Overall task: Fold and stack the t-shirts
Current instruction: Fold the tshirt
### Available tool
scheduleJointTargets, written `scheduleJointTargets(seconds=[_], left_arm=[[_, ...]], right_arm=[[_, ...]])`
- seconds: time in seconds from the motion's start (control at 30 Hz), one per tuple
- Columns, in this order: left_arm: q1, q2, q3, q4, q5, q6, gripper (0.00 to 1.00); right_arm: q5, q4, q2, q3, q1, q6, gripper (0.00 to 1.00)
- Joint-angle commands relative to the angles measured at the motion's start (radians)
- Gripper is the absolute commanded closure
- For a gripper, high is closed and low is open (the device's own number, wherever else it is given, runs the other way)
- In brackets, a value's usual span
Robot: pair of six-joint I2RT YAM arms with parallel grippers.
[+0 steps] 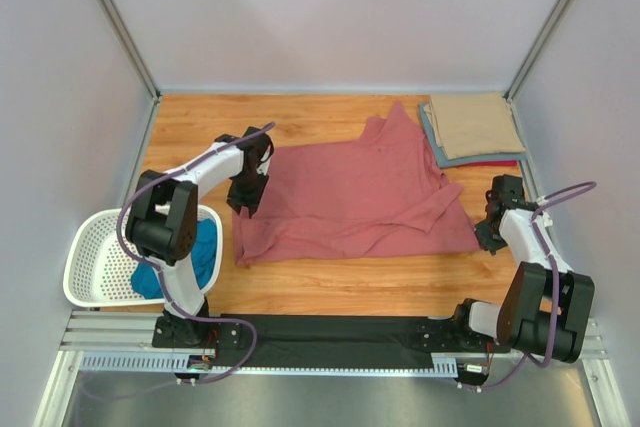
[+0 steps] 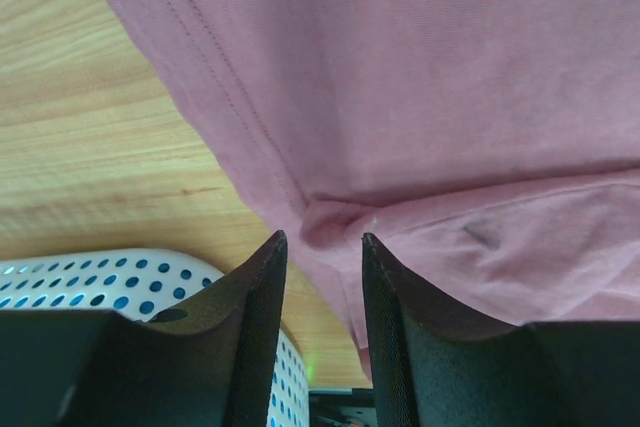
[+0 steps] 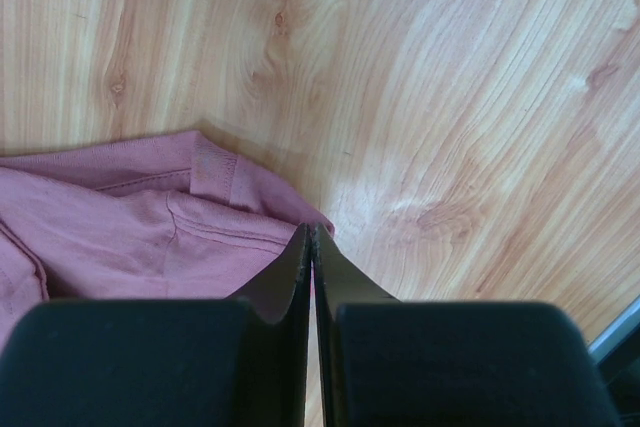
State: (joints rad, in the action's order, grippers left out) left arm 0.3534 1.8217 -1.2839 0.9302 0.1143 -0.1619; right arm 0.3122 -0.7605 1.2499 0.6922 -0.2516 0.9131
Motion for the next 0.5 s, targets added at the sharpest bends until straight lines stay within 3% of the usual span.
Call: scheduleJointTargets(seconds=[0.0,0.33,0.47], left_arm=[[-0.017,0.019,-0.014,-0.010,0.010,0.041,0.56],[-0.022,0.030,-0.020,0.007,-0.076,0.048,0.57],[-0.022,0.053,-0.020,0.022,-0.067,0.042,0.66]], right_arm=[[0.013,0.043,-0.003,-0.010,-0.006,-0.011,1.00],[-0.001,0.067,0.020,-0.005,-0.008,-0.005,1.00],[0.007,0.063,0.028,0.004,-0.006,-0.014,1.00]])
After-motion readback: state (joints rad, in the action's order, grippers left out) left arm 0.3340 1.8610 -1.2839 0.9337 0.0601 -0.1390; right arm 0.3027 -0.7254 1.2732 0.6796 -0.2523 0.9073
